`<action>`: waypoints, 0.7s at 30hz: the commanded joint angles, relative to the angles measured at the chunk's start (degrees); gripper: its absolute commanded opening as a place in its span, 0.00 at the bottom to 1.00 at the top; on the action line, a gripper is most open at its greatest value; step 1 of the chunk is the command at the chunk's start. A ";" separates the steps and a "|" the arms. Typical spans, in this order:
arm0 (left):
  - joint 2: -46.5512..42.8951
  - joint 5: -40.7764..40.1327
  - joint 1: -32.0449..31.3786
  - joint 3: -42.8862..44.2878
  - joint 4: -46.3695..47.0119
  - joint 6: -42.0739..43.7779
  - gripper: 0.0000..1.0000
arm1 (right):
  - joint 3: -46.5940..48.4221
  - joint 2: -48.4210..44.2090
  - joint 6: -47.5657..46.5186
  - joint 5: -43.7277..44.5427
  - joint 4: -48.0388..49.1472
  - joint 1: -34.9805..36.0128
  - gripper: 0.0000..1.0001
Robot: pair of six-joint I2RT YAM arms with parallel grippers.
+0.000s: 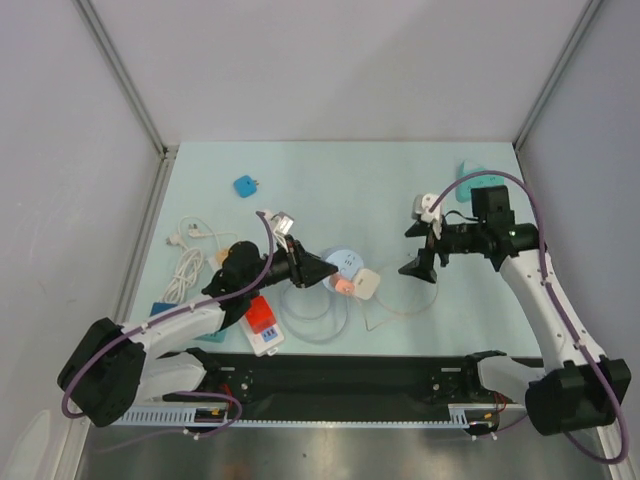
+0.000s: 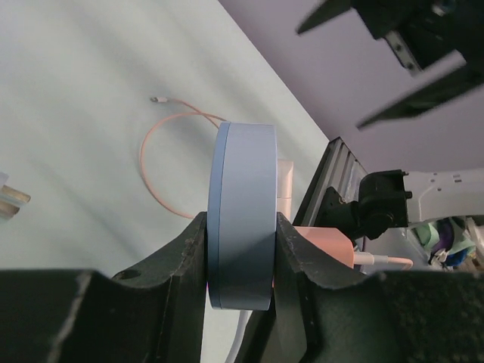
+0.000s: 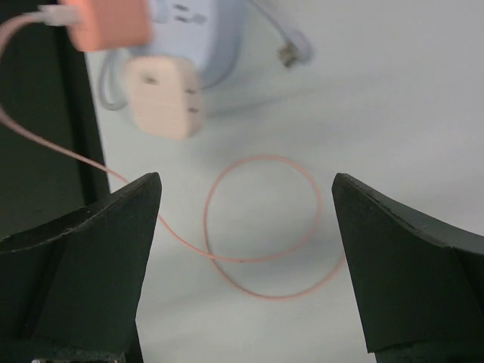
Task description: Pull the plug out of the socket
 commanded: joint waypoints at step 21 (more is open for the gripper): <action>3.19 -17.35 -3.80 9.19 -13.50 -17.43 0.00 | 3.87 2.57 13.28 34.35 12.31 41.03 0.96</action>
